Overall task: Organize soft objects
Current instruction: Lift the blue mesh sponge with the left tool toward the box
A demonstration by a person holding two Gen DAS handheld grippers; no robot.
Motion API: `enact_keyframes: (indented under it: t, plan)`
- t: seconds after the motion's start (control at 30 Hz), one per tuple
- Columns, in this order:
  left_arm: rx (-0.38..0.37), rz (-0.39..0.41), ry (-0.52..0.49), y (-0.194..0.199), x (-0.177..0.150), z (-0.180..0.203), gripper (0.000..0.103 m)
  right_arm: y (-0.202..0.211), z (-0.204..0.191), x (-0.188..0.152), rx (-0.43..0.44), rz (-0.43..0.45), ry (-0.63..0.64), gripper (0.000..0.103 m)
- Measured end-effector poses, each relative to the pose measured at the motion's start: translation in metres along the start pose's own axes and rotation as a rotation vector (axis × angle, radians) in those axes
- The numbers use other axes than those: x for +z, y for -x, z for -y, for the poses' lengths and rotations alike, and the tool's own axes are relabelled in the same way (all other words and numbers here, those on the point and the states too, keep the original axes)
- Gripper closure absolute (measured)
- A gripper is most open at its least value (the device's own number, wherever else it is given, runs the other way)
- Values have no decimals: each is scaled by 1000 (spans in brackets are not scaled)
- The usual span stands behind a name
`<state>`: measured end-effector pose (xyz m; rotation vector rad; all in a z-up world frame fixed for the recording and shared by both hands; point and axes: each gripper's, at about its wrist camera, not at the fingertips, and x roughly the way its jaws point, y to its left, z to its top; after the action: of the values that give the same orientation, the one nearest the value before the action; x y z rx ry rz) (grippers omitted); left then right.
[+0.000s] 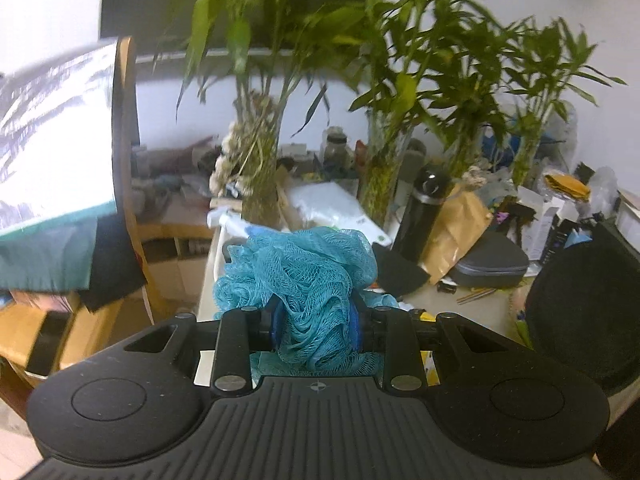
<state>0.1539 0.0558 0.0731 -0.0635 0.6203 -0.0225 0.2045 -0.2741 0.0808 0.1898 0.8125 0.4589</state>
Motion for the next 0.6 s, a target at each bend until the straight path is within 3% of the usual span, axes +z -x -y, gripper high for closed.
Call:
enact_keyframes:
  t: [0.17,0.37,0.6]
  plan:
    - [-17,-5,-60,27,3,18,73,11,-9,-18,31,-27,-17,93]
    - [-94,-41,-101,51,-3,36,73,20,-21,-35,76,-69,-20,92]
    - [-151,-119,-144,54,-22,53,73,16,-37,-54,62,-132,65,92]
